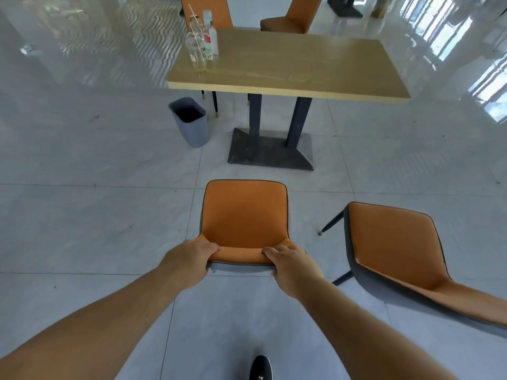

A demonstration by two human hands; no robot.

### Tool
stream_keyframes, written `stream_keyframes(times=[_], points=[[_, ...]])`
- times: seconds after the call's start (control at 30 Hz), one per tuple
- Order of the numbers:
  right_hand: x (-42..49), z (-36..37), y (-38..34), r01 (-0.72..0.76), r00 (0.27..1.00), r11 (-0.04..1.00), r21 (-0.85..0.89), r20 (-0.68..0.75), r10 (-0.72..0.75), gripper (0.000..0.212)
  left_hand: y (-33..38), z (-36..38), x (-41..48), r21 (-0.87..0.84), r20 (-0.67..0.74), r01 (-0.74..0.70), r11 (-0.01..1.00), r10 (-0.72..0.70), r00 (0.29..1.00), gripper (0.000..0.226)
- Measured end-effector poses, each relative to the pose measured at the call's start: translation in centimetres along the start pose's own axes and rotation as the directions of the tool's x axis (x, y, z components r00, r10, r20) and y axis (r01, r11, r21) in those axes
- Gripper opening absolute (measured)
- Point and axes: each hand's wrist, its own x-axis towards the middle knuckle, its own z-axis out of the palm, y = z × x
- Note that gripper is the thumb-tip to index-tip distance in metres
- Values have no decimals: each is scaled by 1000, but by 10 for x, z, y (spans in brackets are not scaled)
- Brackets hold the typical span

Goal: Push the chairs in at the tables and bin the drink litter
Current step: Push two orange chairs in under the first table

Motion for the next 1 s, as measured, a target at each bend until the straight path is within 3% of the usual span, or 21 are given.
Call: stream_keyframes(times=[0.53,1.0], points=[[217,-108,51,-82,996,997,15,-39,83,42,-82,-93,236,-3,68,-56,998,57,996,31],[365,-175,112,-131,989,991,31,-60,132,49,-105,-143,398,15,33,56,998,-56,998,39]])
